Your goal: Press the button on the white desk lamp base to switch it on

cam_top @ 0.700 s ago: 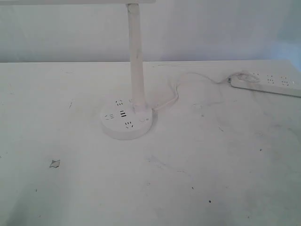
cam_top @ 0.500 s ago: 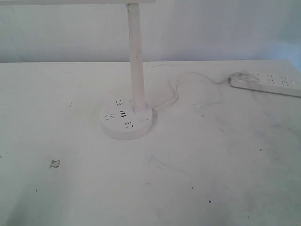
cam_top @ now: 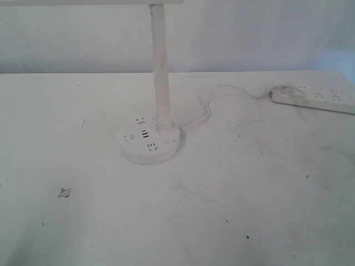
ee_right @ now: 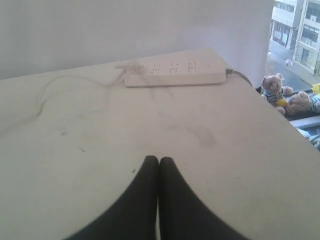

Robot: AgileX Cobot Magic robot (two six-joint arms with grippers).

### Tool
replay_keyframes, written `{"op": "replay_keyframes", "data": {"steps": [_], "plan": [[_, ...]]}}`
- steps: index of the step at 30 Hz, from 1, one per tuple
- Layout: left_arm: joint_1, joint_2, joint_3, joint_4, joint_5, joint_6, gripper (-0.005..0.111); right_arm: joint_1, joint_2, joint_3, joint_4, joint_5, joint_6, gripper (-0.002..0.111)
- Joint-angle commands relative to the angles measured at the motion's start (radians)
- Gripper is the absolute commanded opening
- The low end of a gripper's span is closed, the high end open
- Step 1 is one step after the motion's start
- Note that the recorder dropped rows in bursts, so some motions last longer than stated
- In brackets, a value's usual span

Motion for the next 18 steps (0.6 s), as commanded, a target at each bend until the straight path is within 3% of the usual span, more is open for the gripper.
{"op": "replay_keyframes", "data": {"steps": [1,7,11,15,18], "plan": [[0.0,-0.003,0.002,0.0,-0.001,0.0,0.0,-0.001,-0.006,0.005,0.037,-0.218,0.024,0.0],[0.0,-0.003,0.002,0.0,-0.001,0.0,0.0,-0.001,-0.006,0.005,0.042,-0.823,0.057,0.0],[0.0,-0.003,0.002,0.0,-0.001,0.0,0.0,-0.001,-0.006,-0.008,0.015,-1.193,0.353,0.0],[0.0,-0.003,0.002,0.0,-0.001,0.0,0.0,-0.001,0.051,-0.146,-0.224,-1.217,0.423,0.0],[0.0,-0.003,0.002,0.0,-0.001,0.0,0.0,-0.001,0.275,-0.289,-0.539,-1.374,0.576,0.0]]}}
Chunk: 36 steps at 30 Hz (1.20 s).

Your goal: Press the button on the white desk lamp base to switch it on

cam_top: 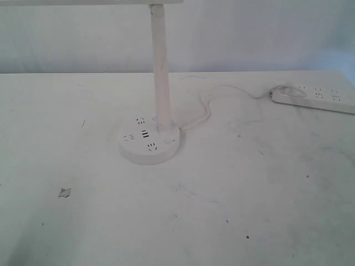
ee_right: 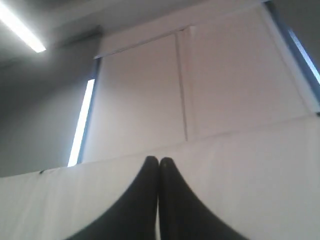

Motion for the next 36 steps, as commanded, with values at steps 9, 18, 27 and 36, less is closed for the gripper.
{"op": "replay_keyframes", "data": {"steps": [9,18,27,36], "plan": [[0.0,-0.003,0.002,0.0,-0.001,0.0,0.0,0.039,0.689,-0.207,-0.732,-0.271,0.348,0.0],[0.0,-0.003,0.002,0.0,-0.001,0.0,0.0,0.366,0.977,-0.207,-0.747,-0.271,0.162,0.0],[0.0,-0.003,0.002,0.0,-0.001,0.0,0.0,0.672,1.304,-0.209,-0.51,-0.127,-0.323,0.0],[0.0,-0.003,0.002,0.0,-0.001,0.0,0.0,0.69,1.562,-0.258,-0.374,-0.114,-0.368,0.0]]}}
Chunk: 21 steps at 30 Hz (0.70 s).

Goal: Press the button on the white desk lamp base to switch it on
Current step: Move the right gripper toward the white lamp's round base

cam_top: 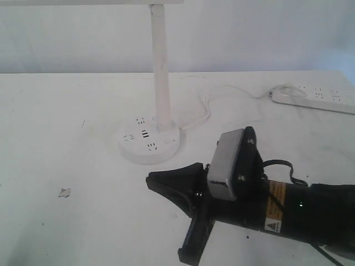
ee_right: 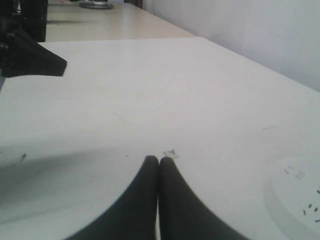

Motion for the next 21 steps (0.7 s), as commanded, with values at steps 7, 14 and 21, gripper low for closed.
{"op": "replay_keyframes", "data": {"steps": [7,14,21], "plan": [[0.0,-0.003,0.002,0.0,-0.001,0.0,0.0,0.003,0.231,-0.16,0.099,0.081,0.103,0.0],[0.0,-0.003,0.002,0.0,-0.001,0.0,0.0,0.003,0.328,-0.306,0.282,0.23,0.113,0.0],[0.0,-0.003,0.002,0.0,-0.001,0.0,0.0,0.003,0.397,-0.487,0.391,0.491,0.113,0.0]]}}
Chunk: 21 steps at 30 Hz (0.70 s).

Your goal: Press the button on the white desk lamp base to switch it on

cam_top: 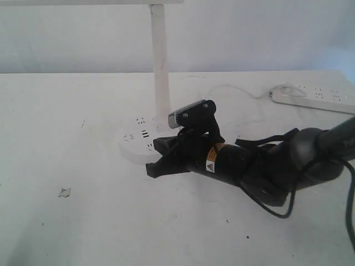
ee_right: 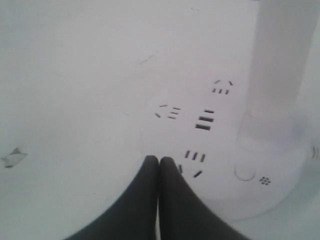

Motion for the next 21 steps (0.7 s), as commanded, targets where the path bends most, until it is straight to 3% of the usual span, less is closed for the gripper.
{"op": "replay_keyframes", "data": {"steps": [1,21], "plan": [[0.0,-0.003,0.002,0.0,-0.001,0.0,0.0,0.003,0.039,-0.118,0.029,0.193,0.004,0.0],[0.0,-0.003,0.002,0.0,-0.001,0.0,0.0,0.003,0.107,-0.337,0.036,0.528,0.032,0.0]]}}
